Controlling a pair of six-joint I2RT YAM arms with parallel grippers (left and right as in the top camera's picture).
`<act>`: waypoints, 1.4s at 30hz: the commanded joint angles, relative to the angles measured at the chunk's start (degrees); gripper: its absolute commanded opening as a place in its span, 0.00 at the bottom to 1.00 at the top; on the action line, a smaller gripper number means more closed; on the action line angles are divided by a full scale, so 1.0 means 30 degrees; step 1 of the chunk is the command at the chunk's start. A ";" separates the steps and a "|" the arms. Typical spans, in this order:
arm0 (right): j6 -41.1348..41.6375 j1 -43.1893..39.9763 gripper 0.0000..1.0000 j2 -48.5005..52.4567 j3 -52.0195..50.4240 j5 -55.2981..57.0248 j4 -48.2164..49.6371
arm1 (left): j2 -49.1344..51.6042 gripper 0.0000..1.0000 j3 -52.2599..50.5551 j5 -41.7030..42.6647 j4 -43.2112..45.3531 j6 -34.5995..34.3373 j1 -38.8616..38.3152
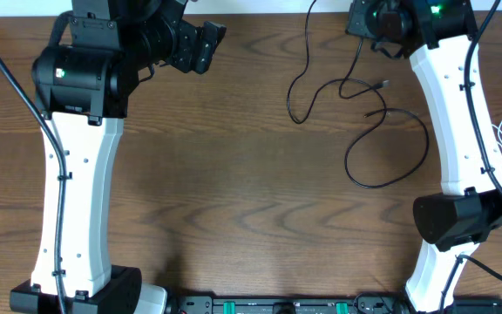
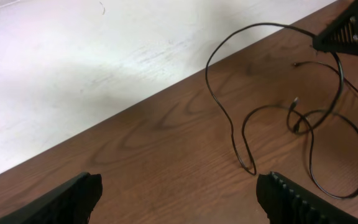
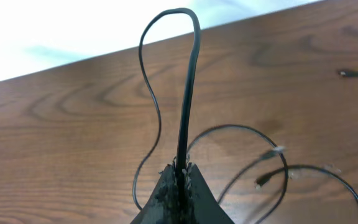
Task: Untangle cables
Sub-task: 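Pull the grasped black strand toward the upper right, then return the right gripper to the black cables and grasp another strand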
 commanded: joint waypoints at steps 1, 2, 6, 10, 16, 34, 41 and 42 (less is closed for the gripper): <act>0.0561 0.0007 0.01 -0.0240 0.0036 0.0896 -0.0852 | -0.0459 0.84 -0.0117 -0.0095 0.0000 0.0168 -0.0051; 0.0874 0.0007 0.01 -0.0117 0.0022 0.1341 -0.1209 | -0.0459 0.84 -0.0117 -0.0095 0.0000 0.0175 -0.0051; 0.1843 0.0015 0.01 0.0321 0.0015 0.2273 -0.3220 | -0.0459 0.84 -0.0117 -0.0102 0.0015 0.0175 -0.0051; 0.2885 0.0204 0.01 0.0721 -0.0066 0.2820 -0.5668 | -0.0459 0.84 -0.0117 -0.0095 0.0029 0.0175 -0.0051; 0.3818 0.0707 0.01 0.0743 -0.1574 0.3497 -0.7125 | -0.0459 0.84 -0.0117 -0.0095 0.0044 0.0175 -0.0051; 0.6382 0.0867 0.28 0.0743 -1.0134 0.3249 -0.3147 | -0.0459 0.84 -0.0117 -0.0095 0.0095 0.0182 -0.0051; 0.7009 0.0867 0.58 0.0743 -1.1548 0.2973 -0.2929 | -0.0459 0.84 -0.0117 -0.0095 0.0095 0.0182 -0.0051; 0.7002 0.0867 0.62 0.0743 -1.1752 0.2951 -0.2776 | -0.0459 0.84 -0.0117 -0.0087 0.0095 0.0175 -0.0051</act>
